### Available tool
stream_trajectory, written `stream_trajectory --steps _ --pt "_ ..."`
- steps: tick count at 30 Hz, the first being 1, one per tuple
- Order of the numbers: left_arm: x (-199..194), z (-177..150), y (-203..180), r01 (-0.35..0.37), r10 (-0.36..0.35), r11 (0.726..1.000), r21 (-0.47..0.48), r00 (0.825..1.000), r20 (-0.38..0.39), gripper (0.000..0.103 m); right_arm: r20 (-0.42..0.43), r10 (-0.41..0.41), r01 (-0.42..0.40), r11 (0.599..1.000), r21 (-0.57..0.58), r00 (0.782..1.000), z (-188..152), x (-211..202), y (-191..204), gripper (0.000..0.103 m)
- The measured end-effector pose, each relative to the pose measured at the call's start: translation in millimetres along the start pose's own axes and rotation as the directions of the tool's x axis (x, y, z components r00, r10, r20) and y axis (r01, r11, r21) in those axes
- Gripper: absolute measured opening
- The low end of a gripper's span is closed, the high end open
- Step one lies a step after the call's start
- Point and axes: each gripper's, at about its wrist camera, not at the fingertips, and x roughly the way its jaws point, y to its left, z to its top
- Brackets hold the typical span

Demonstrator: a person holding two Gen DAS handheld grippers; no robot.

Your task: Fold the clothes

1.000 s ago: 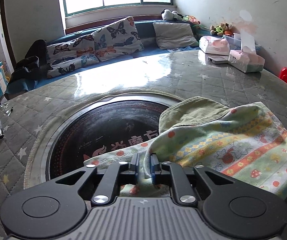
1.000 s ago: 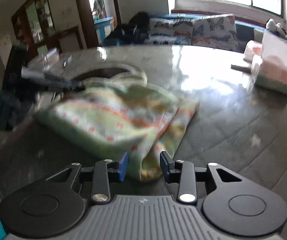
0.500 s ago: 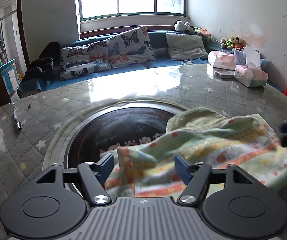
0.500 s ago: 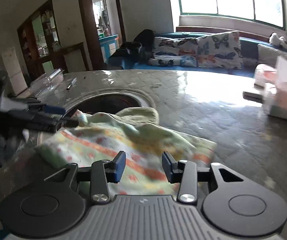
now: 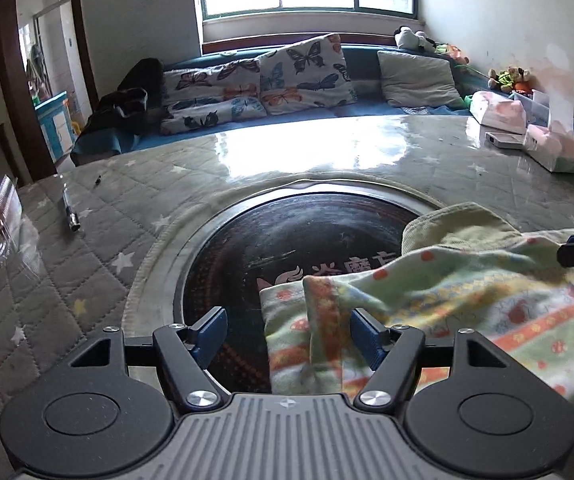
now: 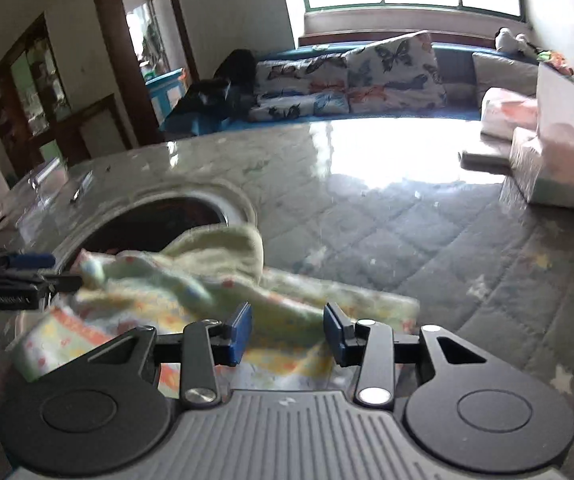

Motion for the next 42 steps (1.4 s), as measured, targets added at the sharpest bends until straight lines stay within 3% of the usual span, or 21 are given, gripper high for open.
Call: stream_trajectory --steps 2,8,14,18,20,27,35,42 --pt "3.7 1.3 -1.0 -0.004 0.004 1.0 0.007 1.0 0.0 0.072 0.01 0.029 -0.028 1.0 -0.009 1.0 4.0 -1.7 7.9 0.05" --pt "20.0 1.6 11.3 -0.029 0.028 0.999 -0.026 0.999 -0.032 0.078 -0.027 0.083 -0.085 0.993 -0.082 0.996 7.7 23.0 40.2 0.06" --pt "14.0 4.2 22.5 -0.049 0.048 0.997 -0.058 0.999 -0.023 0.079 -0.075 0.018 -0.024 0.997 -0.073 0.997 9.6 48.6 41.6 0.063" --pt "-2.3 5.2 25.3 -0.03 0.03 0.996 -0.089 1.0 0.001 0.079 -0.05 0.036 -0.041 0.995 -0.091 0.998 7.9 35.0 48.6 0.066" --pt "-13.2 2.1 19.9 -0.002 0.003 0.997 -0.08 1.0 0.018 0.079 -0.04 0.058 -0.062 0.99 -0.126 0.998 6.1 26.3 56.3 0.073" --pt "-36.5 -20.0 -5.1 0.061 -0.06 0.998 -0.031 0.998 0.031 0.081 -0.054 0.097 -0.106 0.974 -0.199 0.994 -17.5 8.9 81.9 0.075" --pt "-40.6 -47.0 -12.5 0.013 -0.013 1.0 -0.002 1.0 0.028 0.082 -0.019 0.066 -0.069 0.953 -0.295 0.998 -52.4 -10.5 97.7 0.078" --pt "-42.7 -52.7 -0.5 -0.001 0.003 0.999 -0.045 1.0 0.024 0.087 -0.013 0.018 -0.021 0.965 -0.261 1.0 -68.5 -25.7 70.8 0.084"
